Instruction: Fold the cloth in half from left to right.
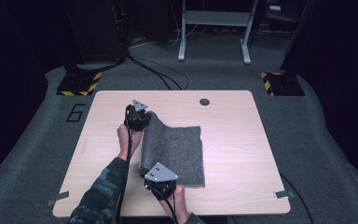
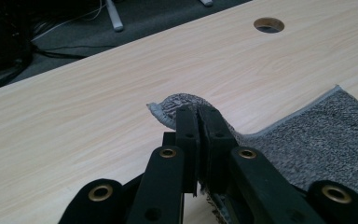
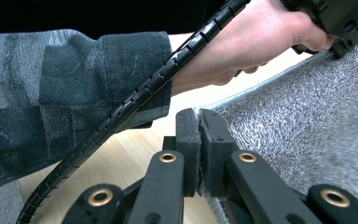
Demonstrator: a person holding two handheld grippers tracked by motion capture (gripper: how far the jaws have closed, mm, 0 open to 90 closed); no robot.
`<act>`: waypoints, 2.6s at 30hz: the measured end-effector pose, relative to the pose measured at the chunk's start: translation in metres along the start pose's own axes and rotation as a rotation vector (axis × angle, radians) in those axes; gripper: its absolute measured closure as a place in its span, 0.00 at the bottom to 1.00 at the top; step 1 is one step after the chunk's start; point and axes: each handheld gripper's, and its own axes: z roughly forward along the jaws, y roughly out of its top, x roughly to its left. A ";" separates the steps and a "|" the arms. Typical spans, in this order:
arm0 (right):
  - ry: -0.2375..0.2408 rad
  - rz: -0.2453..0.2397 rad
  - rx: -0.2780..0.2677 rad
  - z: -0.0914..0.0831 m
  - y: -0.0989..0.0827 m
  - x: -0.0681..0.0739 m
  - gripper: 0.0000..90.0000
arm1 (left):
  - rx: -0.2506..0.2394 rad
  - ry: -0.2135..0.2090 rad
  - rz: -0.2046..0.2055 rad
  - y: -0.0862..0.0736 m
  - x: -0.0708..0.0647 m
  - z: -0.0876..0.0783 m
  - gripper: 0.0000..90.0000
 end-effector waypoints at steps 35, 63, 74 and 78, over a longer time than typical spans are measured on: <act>-0.140 0.106 0.070 -0.039 -0.047 -0.050 0.96 | 0.063 -0.121 0.094 0.016 -0.075 0.063 0.95; -0.242 0.126 0.131 -0.061 -0.069 -0.067 0.96 | 0.078 -0.200 0.099 0.015 -0.107 0.091 0.94; -0.295 0.152 0.184 -0.072 -0.081 -0.079 0.91 | 0.065 -0.280 0.063 0.015 -0.096 0.077 0.37; -0.315 0.162 0.202 -0.078 -0.088 -0.085 0.89 | 0.064 -0.275 0.057 0.011 -0.089 0.067 0.31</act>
